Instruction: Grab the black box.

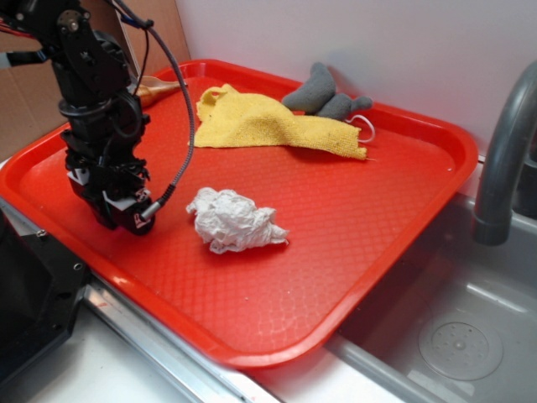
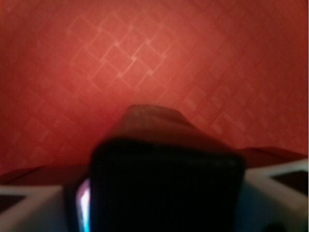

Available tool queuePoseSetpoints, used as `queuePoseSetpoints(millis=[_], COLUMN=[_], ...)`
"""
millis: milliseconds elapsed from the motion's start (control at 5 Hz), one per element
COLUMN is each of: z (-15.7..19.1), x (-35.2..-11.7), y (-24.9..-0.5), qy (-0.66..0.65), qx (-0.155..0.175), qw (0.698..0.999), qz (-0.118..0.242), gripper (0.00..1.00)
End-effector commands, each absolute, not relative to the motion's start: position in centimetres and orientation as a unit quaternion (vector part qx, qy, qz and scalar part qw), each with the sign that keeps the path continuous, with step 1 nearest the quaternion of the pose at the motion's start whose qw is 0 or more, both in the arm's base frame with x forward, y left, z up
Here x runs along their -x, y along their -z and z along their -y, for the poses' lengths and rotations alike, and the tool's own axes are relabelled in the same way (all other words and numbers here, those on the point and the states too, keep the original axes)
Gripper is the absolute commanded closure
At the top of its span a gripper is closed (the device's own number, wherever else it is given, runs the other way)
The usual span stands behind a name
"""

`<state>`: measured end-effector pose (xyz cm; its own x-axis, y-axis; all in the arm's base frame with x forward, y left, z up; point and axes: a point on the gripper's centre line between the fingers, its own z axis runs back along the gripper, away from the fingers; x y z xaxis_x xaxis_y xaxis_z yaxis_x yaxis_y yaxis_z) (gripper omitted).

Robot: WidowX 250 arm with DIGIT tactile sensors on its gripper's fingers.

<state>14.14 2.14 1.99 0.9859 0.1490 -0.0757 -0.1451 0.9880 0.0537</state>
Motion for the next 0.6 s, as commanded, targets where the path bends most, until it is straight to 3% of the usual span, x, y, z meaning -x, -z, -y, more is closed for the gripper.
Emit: queuePoseSetpoints(millis=[0,200,400], z=[-2.6,-1.6,-1.0], x=[-16.9,-19.6,-20.9], y=[-10.2,-15.4,-20.2], qy=[-0.019,0.019,0.034], qx=[-0.027,-0.040,-0.049], qw=[0.999,0.997,0.997], qz=[0.025,0.057,0.042], gripper=[1.00,1.00,1.00])
